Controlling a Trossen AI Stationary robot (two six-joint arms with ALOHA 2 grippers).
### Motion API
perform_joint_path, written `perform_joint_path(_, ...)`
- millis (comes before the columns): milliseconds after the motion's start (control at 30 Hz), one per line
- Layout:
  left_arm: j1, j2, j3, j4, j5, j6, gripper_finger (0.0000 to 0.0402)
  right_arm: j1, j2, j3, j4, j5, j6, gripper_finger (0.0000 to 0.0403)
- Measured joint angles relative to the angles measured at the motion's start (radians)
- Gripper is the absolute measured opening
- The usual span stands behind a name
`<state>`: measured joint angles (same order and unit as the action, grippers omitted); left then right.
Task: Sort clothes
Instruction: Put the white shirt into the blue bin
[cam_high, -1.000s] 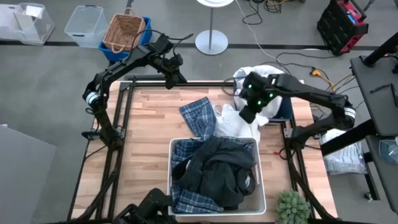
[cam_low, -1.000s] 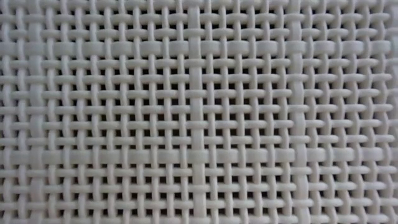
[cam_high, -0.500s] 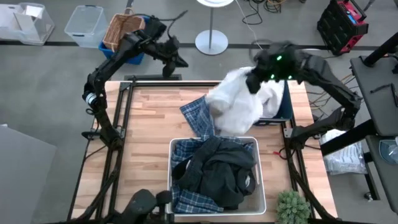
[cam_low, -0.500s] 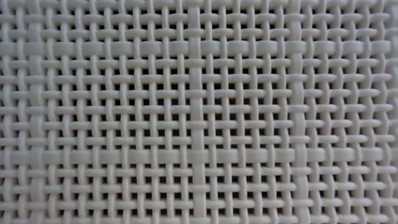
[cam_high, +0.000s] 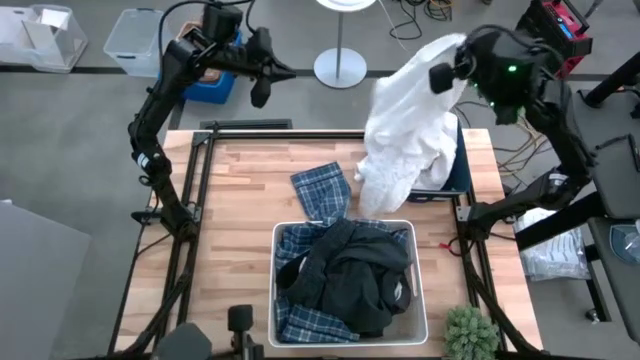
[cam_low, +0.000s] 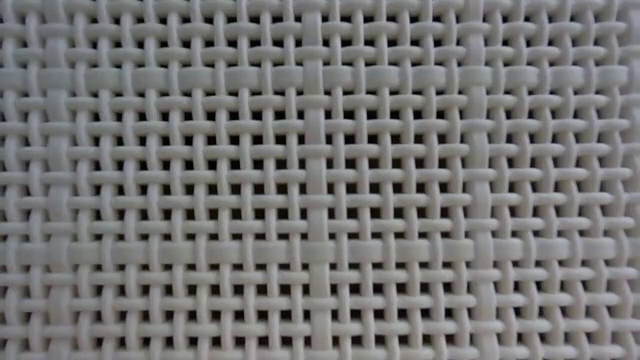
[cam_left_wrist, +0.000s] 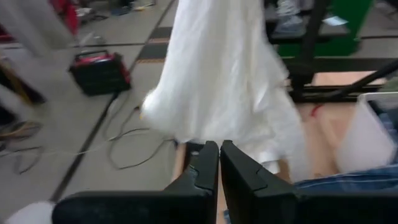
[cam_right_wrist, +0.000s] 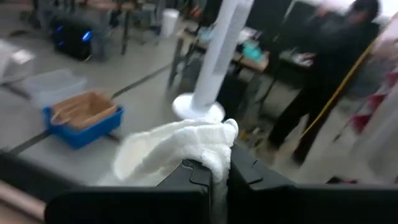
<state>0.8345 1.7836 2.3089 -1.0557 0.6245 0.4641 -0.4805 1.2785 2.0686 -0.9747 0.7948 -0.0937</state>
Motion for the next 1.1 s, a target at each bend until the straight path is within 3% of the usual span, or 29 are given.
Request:
perform_joint_path(233,0.006,0.0,-0.007,0.0,-0.067,0.0,0.0,0.0,0.016,0.045,0.041,0.198,-0.169,0.0009)
perform_joint_path(333,0.006,0.001,-0.027,0.0,-0.067,0.0,0.0,-0.002,0.043,0.037,-0.036,0.166,-0.121,0.0009)
perform_joint_path(533,0.005,0.003,-0.081,0.007,-0.067,-0.004,0.0,-0.069,0.155,-0.026,-0.419,-0.045,0.278,0.0009)
perform_joint_path(667,0.005,0.003,-0.116,0.008,-0.067,-0.004,0.0,-0.121,0.221,-0.129,-0.566,-0.206,0.415,0.0009)
perform_joint_path(867,0.005,0.003,-0.154,0.007,-0.067,-0.003,0.0,-0.163,0.298,-0.36,-0.412,-0.506,0.449,0.0009)
perform_joint_path(1100,0.005,0.003,-0.185,-0.028,-0.066,-0.01,0.0,-0.195,0.405,-0.609,-0.26,-0.534,0.579,0.0009)
